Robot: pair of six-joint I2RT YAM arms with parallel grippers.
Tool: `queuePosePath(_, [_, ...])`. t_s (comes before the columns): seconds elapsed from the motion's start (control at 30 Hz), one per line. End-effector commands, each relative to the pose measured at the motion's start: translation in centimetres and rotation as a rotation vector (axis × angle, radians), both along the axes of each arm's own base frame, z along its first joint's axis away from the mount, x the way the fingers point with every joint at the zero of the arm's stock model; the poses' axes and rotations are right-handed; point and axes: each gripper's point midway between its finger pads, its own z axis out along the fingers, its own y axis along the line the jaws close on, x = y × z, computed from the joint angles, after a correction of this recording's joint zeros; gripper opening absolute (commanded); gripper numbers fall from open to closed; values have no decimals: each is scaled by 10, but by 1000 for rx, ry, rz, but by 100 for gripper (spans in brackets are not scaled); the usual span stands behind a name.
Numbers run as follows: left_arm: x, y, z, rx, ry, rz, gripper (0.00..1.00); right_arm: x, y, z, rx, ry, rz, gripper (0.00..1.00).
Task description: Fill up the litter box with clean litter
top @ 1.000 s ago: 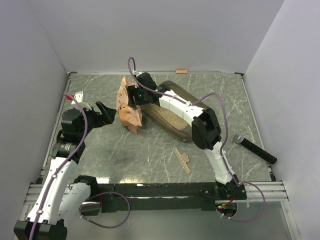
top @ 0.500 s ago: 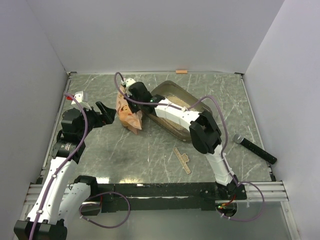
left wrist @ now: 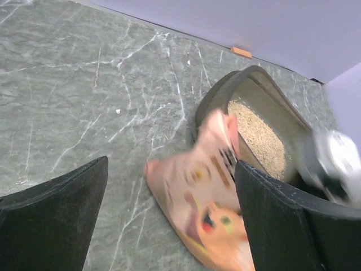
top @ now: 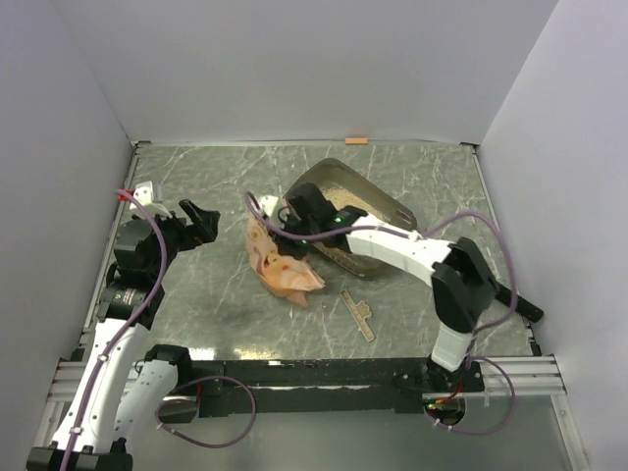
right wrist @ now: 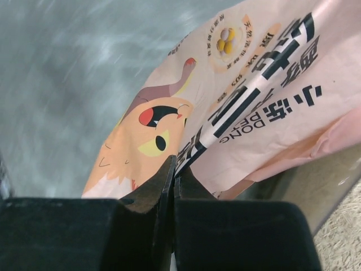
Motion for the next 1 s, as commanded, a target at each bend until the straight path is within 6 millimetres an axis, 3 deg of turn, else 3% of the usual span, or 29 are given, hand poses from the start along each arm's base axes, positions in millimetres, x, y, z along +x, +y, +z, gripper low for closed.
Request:
queuePosePath(0.0, [3,8,9,10,-42,41,97,-54,-9,53,127,-227,387,0])
queuePosePath(0.13, [3,8,7,9,-37,36,97,-67,-26,53,99,-336,503,0])
queuePosePath(0.2, [4,6,5,10,-33,28,97,-62,-25,58,73,-379,548,0])
queuePosePath(0.33, [9,-9,0,12,-8,-60,97,-74,-20,61,49,-399,650,0])
queuePosePath(0.43, [11,-32,-8,5,9,-196,97,-89,-13,56,35,-431,717,0])
queuePosePath(0.6, [-5,-90,-13,-70,29,-576,97,-103,-9,47,-7,-470,764,0])
queuePosePath(0.8, [-15,-121,-21,-101,61,-811,97,-119,-13,47,8,-482,778,11])
queuePosePath(0.97, [-29,-144,-39,-111,115,-985,97,-124,-19,50,23,-493,768,17])
